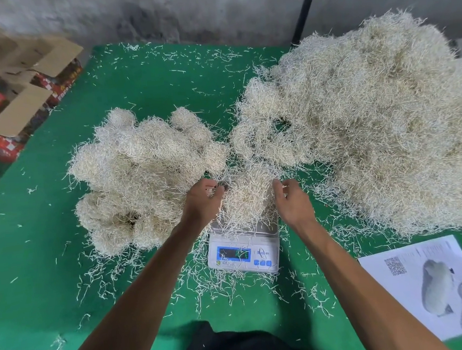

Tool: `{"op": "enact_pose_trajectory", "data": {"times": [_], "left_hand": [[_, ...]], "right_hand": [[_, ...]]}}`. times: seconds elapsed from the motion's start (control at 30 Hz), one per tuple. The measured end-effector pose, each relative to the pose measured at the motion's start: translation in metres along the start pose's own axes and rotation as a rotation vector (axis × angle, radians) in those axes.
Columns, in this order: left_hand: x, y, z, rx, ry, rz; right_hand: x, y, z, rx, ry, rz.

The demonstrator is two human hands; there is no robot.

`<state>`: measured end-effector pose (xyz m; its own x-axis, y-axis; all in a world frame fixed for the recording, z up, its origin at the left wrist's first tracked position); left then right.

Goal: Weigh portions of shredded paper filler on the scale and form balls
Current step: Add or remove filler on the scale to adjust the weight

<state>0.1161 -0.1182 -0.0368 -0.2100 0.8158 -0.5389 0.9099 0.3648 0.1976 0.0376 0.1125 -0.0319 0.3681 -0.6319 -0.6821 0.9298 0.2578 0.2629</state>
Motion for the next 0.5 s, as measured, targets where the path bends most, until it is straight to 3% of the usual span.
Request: {"op": "enact_pose_trajectory", "data": {"times": [0.2, 0.5], "left_hand": [[0.000, 0.004, 0.000, -0.011, -0.017, 0.004], [0.020, 0.019, 0.002, -0.226, 0.022, 0.086]], "right_hand": [[0.000, -0.003, 0.000, -0.001, 0.001, -0.028], [0.014, -0.007, 0.024, -0.069, -0.138, 0.033]]}}
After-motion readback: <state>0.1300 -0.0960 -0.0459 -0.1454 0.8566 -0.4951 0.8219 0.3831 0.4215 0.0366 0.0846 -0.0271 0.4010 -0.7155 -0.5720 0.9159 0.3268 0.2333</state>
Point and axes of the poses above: each hand's wrist, its own y-axis away from the middle knuckle, its own x-axis out of the palm, z = x × y, the point moved 4 cm from there along -y, towards the middle knuckle, and after that the axes turned 9 degrees about z, right-handed, at the moved point
